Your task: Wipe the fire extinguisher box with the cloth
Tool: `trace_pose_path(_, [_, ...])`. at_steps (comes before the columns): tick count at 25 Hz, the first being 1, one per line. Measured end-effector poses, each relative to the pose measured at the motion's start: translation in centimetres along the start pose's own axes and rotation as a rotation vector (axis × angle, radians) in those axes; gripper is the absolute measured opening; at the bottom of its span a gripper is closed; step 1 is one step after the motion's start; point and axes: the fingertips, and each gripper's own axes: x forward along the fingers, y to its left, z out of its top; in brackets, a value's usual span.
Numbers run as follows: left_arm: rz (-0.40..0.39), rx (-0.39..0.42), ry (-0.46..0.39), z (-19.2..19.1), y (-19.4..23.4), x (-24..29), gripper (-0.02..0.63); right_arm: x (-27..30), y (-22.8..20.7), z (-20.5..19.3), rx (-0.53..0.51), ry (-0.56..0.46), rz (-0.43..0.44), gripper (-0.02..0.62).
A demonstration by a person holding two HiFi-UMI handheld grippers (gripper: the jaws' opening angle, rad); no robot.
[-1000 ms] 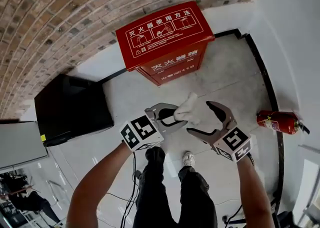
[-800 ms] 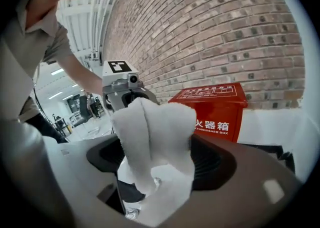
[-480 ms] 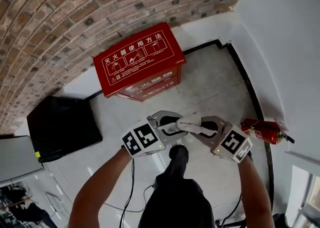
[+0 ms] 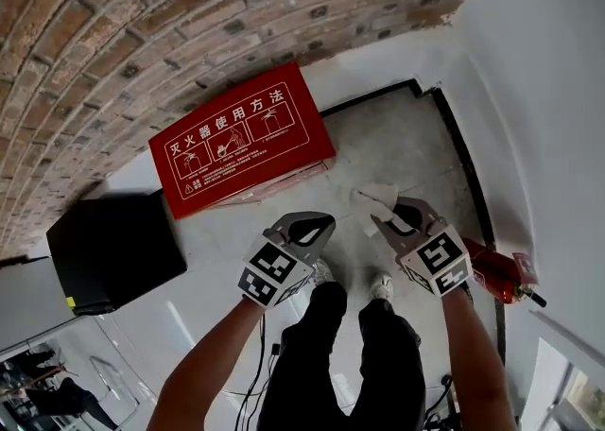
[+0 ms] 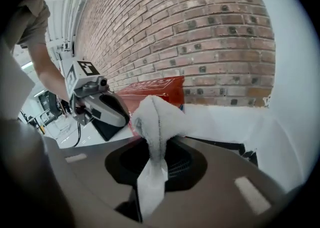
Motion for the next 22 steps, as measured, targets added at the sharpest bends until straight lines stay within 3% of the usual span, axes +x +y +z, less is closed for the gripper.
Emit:
trace_pose_path(1, [-0.001, 0.008, 0.004, 0.4, -0.1, 0.8, 0.003, 0.5, -1.1, 0.4, -0.013, -0.004, -0.008, 0.097])
trace_pose_path(4, [0.011, -0.002, 0.017, 1.0, -0.2, 3.6, 0.003, 2.6, -3.9, 1.0, -0.058, 0.007, 0.0, 0.097])
trace_pose_path(8, [0.15, -0.109, 0.023, 1.2, 2.3, 6.6, 0.003, 6.7, -6.8, 1.1, -0.153, -0.01, 0.068, 0.097])
trace_pose_path(13, [0.28, -0.211, 0.039, 0.1, 5.7, 8.8, 0.003, 10.2, -6.3, 2.7, -0.279, -0.069, 0.174, 0.095])
trace_pose_path(18, [0.275, -0.206, 0.038, -1.3, 6.6, 10.6, 0.003, 12.8, -7.0, 4.5, -0.333, -0.143, 0.174, 0.094])
trace_pose_path(22, [0.251, -0.145, 0.035, -3.1, 7.2, 12.1, 0.003, 15.3, -8.9, 6.7, -0.361, -0.209, 0.134, 0.092])
